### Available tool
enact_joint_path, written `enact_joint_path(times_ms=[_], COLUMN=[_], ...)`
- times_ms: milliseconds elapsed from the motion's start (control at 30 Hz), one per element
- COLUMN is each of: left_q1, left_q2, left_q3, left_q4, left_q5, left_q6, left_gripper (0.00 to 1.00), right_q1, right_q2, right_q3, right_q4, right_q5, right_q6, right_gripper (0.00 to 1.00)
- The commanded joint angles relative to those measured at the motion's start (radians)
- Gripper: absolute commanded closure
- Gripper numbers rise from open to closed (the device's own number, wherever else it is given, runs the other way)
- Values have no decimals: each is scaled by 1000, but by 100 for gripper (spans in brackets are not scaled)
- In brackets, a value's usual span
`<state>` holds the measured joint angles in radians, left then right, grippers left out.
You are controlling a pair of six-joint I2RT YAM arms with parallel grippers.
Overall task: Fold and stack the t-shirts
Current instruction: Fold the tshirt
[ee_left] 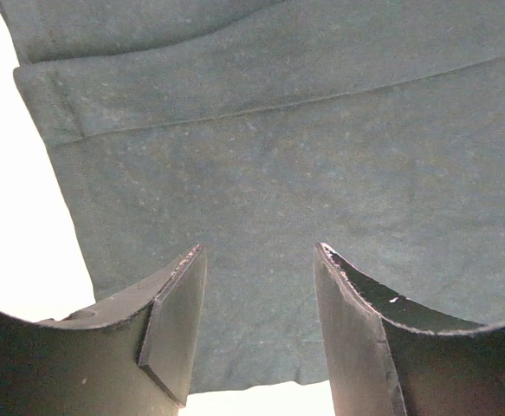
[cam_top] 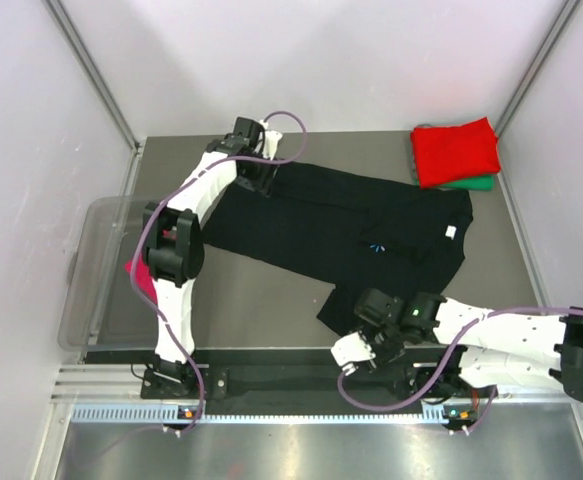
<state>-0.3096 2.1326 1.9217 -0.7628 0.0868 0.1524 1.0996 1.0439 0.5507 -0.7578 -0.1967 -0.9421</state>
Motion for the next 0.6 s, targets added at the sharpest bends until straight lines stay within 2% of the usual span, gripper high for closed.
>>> enact_joint_path(times_ms=[0, 400, 500, 567], left_q1=[1, 10, 12, 14], left_q2=[20, 56, 58, 58], left_q3=[40, 62, 66, 65], left_q4=[0, -1, -1, -1], left_q5=[-18, 1, 2, 2], left_q6=[13, 7, 7, 7], left_gripper=[43, 43, 43, 43], right_q1=[46, 100, 105, 109], right_q2=[33, 116, 133, 136], right_q3=[35, 11, 6, 6], right_q4=[-26, 55, 71, 80], right_q5=[-18, 46, 54, 63], right_q6=[-14, 28, 35, 42], right_gripper=[53, 55, 59, 68])
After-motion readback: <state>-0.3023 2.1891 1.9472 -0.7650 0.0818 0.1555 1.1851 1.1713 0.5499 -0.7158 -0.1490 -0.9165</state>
